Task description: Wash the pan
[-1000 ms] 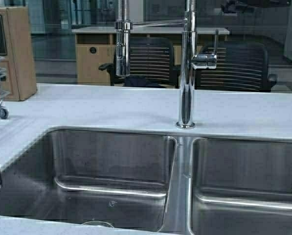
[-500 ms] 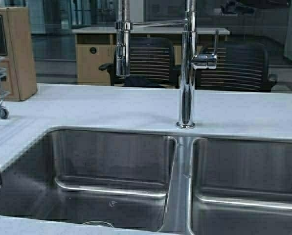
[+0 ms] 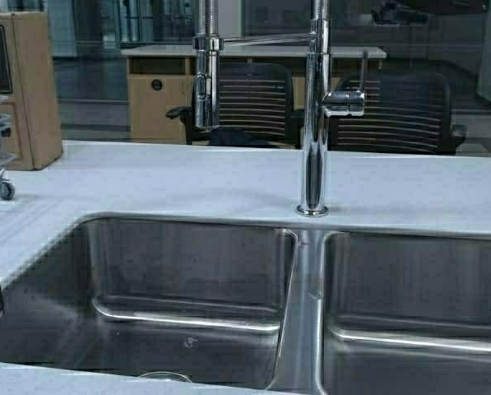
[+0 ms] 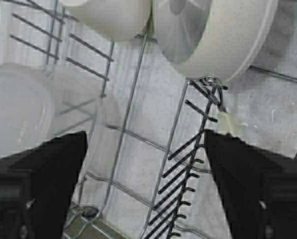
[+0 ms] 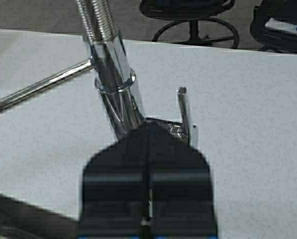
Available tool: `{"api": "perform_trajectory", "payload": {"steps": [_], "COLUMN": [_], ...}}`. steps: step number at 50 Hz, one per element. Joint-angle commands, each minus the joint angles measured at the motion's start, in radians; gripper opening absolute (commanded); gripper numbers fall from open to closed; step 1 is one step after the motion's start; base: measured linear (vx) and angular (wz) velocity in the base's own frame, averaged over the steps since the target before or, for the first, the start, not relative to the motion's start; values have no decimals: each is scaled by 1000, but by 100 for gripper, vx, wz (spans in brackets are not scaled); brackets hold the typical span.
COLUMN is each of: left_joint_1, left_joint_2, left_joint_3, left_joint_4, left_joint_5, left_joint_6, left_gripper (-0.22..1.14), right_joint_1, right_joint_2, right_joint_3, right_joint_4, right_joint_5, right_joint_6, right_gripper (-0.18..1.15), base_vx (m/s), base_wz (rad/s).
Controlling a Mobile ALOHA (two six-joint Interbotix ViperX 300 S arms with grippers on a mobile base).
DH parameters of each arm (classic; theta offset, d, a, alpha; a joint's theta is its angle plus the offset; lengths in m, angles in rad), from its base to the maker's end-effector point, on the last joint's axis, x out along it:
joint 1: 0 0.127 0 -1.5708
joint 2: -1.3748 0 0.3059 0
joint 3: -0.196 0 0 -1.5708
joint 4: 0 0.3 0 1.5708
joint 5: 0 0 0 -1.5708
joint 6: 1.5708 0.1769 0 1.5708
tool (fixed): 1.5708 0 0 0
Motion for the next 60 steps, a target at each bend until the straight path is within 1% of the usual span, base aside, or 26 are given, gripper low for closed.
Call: {"api": "perform_trajectory", "payload": {"steps": [1,16,60], "left_joint_1": [-28,-84,-87], "left_joint_2": [-54,-129,-132], "left_joint_3": [-31,-32,-31], "left_joint_4": [-2,-2,-3], "left_joint_5": [-3,-11,-31], "left_joint_6": [-2,-2,-6], "left_gripper": [101,101,101], "right_joint_1": [0,2,2], "right_joint_2": [-9,-9,-9], "right_joint_3": [-17,-14,-12], "right_joint_4": [-2,-2,-2], "right_joint_5": [-3,-3,-3], "right_joint_6": [-2,-2,-2], "right_gripper": [5,5,5], "base_vx": [0,0,0], "base_wz": [0,0,0]}}
